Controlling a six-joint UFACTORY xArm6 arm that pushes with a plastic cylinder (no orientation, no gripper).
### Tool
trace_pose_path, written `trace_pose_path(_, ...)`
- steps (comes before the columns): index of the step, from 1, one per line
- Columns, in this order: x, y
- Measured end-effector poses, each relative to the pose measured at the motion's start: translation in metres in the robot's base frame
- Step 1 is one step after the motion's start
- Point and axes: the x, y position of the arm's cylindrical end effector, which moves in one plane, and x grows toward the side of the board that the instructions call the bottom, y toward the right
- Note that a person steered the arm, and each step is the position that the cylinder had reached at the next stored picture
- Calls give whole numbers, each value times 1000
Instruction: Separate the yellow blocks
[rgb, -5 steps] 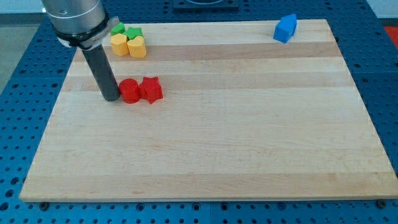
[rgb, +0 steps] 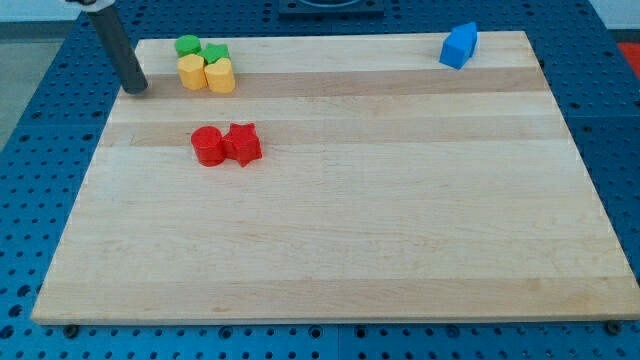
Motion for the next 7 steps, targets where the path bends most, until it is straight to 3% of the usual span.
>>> trace_pose_path(2,-26,7)
trace_pose_path(7,-10,92)
